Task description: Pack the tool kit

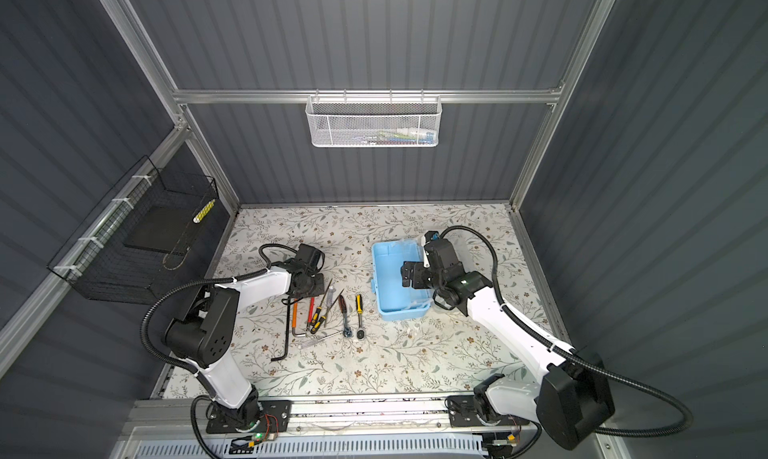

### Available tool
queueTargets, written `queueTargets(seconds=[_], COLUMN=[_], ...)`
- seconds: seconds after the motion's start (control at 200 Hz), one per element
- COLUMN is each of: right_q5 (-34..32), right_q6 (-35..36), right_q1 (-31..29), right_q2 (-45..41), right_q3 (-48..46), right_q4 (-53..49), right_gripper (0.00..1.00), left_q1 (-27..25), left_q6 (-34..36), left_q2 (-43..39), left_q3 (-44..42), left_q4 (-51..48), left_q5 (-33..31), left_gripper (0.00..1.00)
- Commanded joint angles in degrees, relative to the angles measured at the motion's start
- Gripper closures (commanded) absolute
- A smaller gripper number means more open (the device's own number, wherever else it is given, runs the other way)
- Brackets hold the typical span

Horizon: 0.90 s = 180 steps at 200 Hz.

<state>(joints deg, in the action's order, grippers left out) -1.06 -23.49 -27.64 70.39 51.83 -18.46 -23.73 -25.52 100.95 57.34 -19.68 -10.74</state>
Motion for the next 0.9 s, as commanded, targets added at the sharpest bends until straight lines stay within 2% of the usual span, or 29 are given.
queueTargets(seconds=[0.0, 0.175, 0.68, 0.895], right_q5=[0.84, 1.91, 2.94, 4.05], right_q6=[0.46, 0.21, 0.55, 0.69], right_q1=[1.54, 3.12, 4.39, 4.68], right_q2=[-2.03, -3.32, -5.15, -5.63], right_q3=[-1.87, -4.27, -6.66, -6.38], right_q4=[-0.28, 0.71, 3.06, 3.89], right_gripper=[0.04, 0.03, 0.03, 0.04], left_q1=[-0.36, -0.31, -0.27, -0.27], left_q6=[-0.33, -0.07, 3.63, 3.62], left_q2=[2.51, 1.21, -7.64, -10.72], left_q3=[-3.34, -4.2, 2.33, 4.82], left_q4=[-2.9, -2.22, -7.12, -8.52], left_q5=[2.13, 2.69, 0.3, 1.32], left_gripper=[0.85, 1.0, 1.0, 1.0])
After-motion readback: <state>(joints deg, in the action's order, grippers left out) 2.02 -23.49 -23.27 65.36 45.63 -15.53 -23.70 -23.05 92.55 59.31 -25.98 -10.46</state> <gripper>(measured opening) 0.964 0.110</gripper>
